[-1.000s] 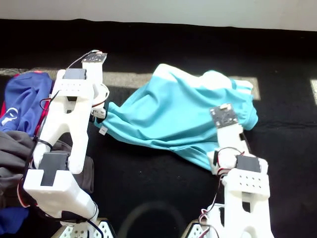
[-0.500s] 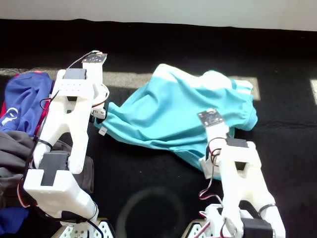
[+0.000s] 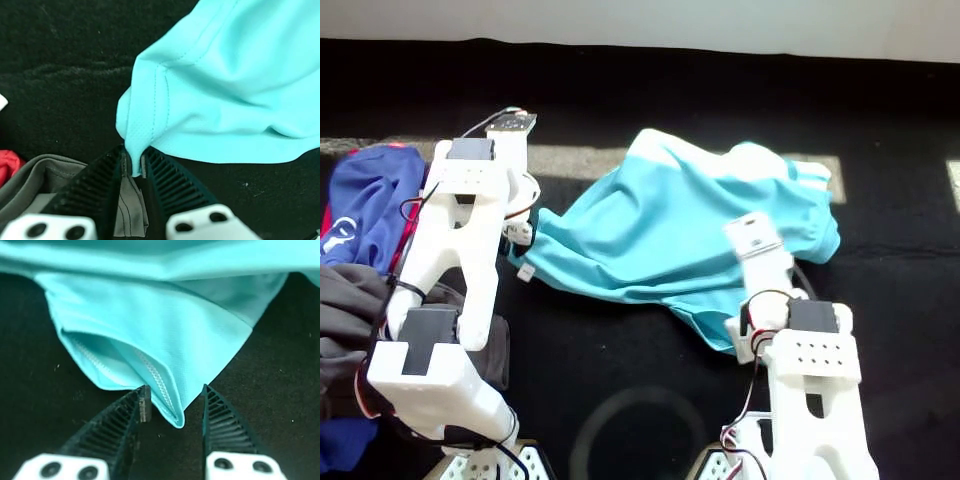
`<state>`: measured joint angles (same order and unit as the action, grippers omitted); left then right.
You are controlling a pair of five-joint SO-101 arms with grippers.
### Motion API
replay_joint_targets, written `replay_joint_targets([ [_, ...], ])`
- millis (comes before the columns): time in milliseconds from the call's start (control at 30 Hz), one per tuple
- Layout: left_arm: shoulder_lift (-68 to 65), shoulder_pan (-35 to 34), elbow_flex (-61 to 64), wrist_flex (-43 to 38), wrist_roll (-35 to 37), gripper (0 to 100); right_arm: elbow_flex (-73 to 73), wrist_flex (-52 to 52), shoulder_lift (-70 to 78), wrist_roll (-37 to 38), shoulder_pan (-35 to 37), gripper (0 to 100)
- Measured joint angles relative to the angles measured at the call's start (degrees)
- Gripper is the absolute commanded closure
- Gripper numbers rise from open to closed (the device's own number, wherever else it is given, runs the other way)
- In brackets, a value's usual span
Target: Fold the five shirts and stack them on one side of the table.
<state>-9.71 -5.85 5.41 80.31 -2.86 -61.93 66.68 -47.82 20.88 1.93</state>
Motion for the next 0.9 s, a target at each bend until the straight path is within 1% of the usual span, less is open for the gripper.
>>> replay_joint_targets([
  [67, 0.0, 0.0, 0.0, 0.7, 0.0, 99, 0.0, -0.9, 0.8, -4.8, -0.8, 81.9],
  [100, 0.0, 0.0, 0.0, 1.0, 0.0, 99, 0.0, -1.1, 1.9, -5.9, -0.4, 81.3],
  [233, 0.0, 0.0, 0.0, 1.3, 0.0, 99, 0.0, -2.8, 8.4, -7.3, -0.2, 81.0],
  [300, 0.0, 0.0, 0.0, 1.3, 0.0, 99, 0.0, -6.0, 11.3, -8.3, -1.0, 81.0],
  [400, 0.0, 0.0, 0.0, 1.3, 0.0, 99, 0.8, -8.6, 14.8, -11.8, -2.9, 81.0],
  [600, 0.0, 0.0, 0.0, 1.3, 0.0, 99, 2.1, -9.5, 17.1, -17.8, -3.4, 81.0],
  [900, 0.0, 0.0, -0.1, 1.3, 0.0, 99, 6.4, -9.5, 17.4, -19.7, -3.3, 81.0],
])
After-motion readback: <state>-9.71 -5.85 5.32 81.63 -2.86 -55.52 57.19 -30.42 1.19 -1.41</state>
